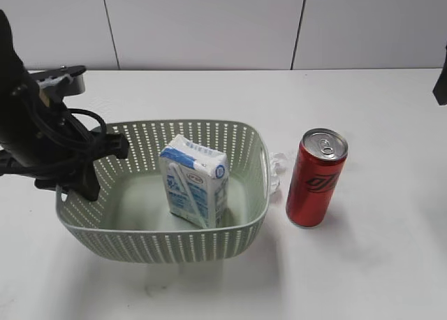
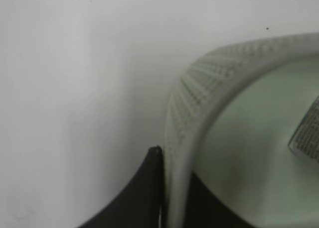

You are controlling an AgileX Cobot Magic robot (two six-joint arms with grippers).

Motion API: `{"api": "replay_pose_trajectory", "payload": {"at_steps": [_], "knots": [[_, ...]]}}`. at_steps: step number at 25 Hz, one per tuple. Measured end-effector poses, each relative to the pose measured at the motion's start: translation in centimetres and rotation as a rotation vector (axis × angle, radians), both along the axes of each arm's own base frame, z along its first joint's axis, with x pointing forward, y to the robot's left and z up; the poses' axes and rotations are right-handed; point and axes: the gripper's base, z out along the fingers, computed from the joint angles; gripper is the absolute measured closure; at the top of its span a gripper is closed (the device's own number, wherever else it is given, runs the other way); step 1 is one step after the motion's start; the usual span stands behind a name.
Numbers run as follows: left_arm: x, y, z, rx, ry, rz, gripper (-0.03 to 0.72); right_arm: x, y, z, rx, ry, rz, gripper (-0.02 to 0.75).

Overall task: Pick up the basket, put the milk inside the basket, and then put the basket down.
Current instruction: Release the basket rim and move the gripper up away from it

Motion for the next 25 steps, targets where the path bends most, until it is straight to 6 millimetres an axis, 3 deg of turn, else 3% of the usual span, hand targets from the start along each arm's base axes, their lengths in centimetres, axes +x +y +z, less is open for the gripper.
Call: {"api": "replay_pose_trajectory", "payload": {"at_steps": [6,11,19,25], "knots": [[2.8,1.0,1.9,0.008,-0.062,0.000,0.688,-5.2,-0.2,2.0,0.037,-0.080,0.010,0.106],[6.8,0.3,3.0,0.006,-0.090,0.002,0.688,-9.9,-0.6,1.1,0.039,-0.134,0.011,0.126],[12.7,-2.0,0.8,0.025,-0.082,-0.022,0.688,-16.9,-1.2,-2.4,0.066,-0.222,-0.032,0.140],[15.0,-2.8,-2.4,0.040,-0.043,-0.022,0.688,-20.6,-1.7,-4.4,0.061,-0.306,-0.032,0.145]]}}
